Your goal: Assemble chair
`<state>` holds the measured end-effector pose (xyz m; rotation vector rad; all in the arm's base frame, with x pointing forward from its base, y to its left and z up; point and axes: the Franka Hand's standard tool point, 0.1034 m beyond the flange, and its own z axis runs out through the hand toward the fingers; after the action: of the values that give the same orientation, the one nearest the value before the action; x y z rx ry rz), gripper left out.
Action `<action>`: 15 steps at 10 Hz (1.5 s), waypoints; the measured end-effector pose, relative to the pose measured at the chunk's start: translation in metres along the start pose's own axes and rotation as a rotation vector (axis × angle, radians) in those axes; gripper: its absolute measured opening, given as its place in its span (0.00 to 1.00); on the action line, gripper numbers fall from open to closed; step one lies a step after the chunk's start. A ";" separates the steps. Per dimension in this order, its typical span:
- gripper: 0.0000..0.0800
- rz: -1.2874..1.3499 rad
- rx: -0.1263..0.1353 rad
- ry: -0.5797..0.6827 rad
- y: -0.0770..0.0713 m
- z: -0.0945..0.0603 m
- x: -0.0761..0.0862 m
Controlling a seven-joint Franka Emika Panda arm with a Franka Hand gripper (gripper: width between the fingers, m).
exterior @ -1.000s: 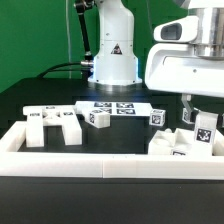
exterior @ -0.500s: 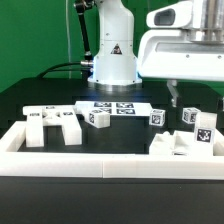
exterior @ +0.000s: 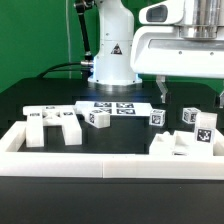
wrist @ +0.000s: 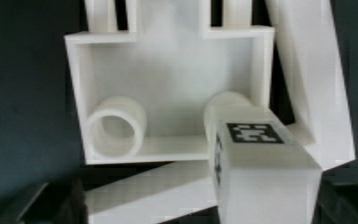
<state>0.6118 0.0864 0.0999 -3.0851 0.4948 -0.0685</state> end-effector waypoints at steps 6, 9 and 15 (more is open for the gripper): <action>0.81 -0.402 0.000 -0.027 0.059 -0.011 -0.010; 0.81 -0.627 -0.006 -0.023 0.065 -0.011 -0.008; 0.81 -0.874 -0.006 -0.027 0.086 -0.007 -0.008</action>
Offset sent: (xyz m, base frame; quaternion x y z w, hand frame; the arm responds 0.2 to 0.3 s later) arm -0.0339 -0.0417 0.0079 0.0457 -0.0465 -0.1348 0.9887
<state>0.5771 0.0072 0.1044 -3.0258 -0.8640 -0.0314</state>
